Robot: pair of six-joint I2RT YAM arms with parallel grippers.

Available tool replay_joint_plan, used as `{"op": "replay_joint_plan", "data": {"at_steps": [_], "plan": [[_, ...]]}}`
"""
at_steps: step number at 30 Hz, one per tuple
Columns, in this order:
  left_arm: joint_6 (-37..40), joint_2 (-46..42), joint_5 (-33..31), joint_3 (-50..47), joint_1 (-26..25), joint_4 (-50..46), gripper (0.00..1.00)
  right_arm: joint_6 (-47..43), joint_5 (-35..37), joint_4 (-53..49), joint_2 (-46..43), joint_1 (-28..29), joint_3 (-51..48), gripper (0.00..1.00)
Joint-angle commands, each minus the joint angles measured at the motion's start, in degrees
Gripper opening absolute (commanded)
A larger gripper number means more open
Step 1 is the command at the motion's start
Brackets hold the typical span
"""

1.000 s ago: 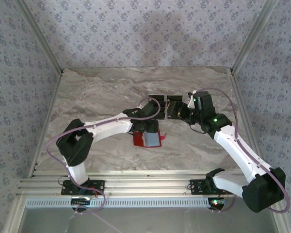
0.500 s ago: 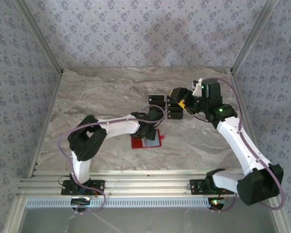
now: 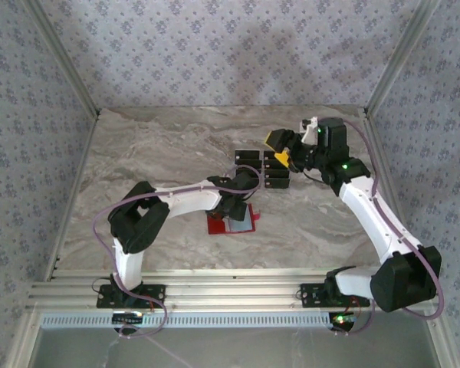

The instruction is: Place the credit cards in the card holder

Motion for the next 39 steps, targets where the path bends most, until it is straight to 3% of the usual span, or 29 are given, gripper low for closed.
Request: {"op": "replay_joint_plan", "data": {"at_steps": [1,9,16,25,39], "plan": [[1.34,-1.17,-3.45,-1.39,1.57,-3.10,0.79,-1.11,-0.03,-0.78,-1.61,0.34,2.60,0.80],[0.37,-9.41,-4.00,-6.53,4.23,-0.18,0.79,-5.38,5.13,-2.38,-5.71,2.87,-9.34,0.77],[-2.60,-18.74,-2.98,-11.86,6.50,3.56,0.80,-11.37,12.98,-3.48,-3.59,13.93,-13.51,0.70],[-11.72,-31.21,-1.77,-24.80,6.68,5.12,0.80,-19.06,18.38,-0.20,11.48,24.44,-9.74,0.58],[-18.16,-34.96,-1.20,-34.09,6.85,12.40,0.74,-23.30,23.67,1.71,26.33,29.99,-3.67,0.55]]}}
